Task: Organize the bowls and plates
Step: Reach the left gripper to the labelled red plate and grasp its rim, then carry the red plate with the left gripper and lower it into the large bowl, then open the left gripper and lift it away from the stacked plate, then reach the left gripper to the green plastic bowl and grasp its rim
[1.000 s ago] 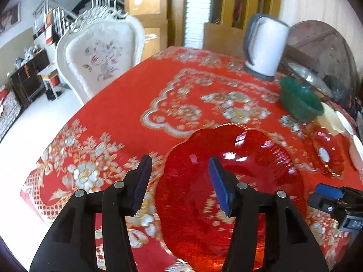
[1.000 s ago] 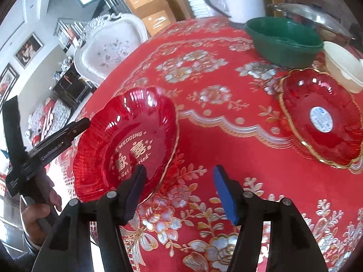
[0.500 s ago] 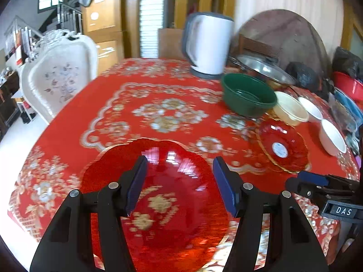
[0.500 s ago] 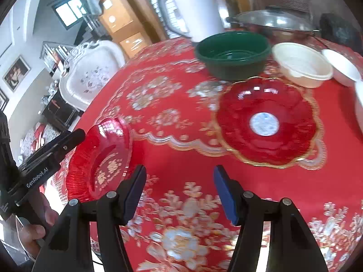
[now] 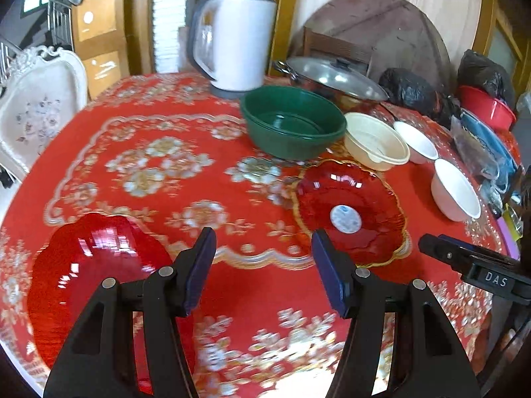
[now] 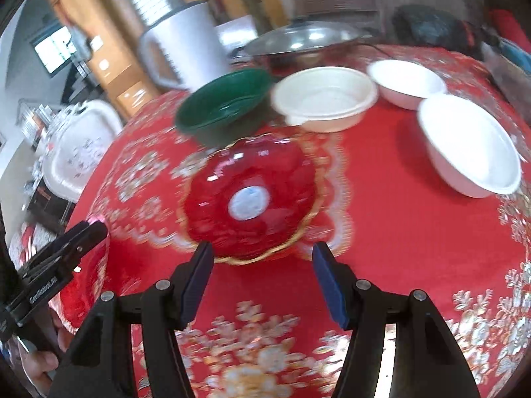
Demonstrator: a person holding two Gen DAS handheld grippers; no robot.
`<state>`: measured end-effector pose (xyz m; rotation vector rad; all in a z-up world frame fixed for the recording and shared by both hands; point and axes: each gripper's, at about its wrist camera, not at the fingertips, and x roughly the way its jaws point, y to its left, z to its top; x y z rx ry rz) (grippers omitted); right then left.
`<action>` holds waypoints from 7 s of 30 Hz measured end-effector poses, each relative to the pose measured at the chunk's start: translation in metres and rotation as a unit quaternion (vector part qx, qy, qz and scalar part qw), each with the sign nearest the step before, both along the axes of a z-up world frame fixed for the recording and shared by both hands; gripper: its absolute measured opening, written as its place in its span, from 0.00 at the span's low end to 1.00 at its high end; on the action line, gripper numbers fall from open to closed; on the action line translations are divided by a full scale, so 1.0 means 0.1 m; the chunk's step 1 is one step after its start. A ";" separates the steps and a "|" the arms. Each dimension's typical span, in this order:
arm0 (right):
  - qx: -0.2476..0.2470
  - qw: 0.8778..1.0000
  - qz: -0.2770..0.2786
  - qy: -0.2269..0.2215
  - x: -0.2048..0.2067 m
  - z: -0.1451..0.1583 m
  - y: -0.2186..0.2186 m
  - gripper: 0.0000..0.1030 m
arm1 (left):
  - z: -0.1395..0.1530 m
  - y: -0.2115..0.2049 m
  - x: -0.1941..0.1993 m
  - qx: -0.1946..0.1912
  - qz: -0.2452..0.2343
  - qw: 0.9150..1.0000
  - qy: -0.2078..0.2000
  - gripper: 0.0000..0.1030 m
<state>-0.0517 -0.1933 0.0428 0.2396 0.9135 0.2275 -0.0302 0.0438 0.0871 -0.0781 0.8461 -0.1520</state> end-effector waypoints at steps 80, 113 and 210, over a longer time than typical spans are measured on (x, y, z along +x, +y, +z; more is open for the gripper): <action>-0.024 0.986 0.154 -0.057 0.10 0.17 0.92 0.13 | -0.02 0.69 -0.22 0.003 0.075 0.997 0.017 0.28; -0.116 0.952 0.283 -0.016 -0.06 -0.28 2.58 0.20 | -0.56 1.87 -0.66 0.046 0.165 0.983 0.063 0.28; 0.099 0.995 0.008 0.017 2.05 -0.15 0.32 0.50 | -0.34 0.01 2.58 0.014 0.057 0.990 0.132 0.56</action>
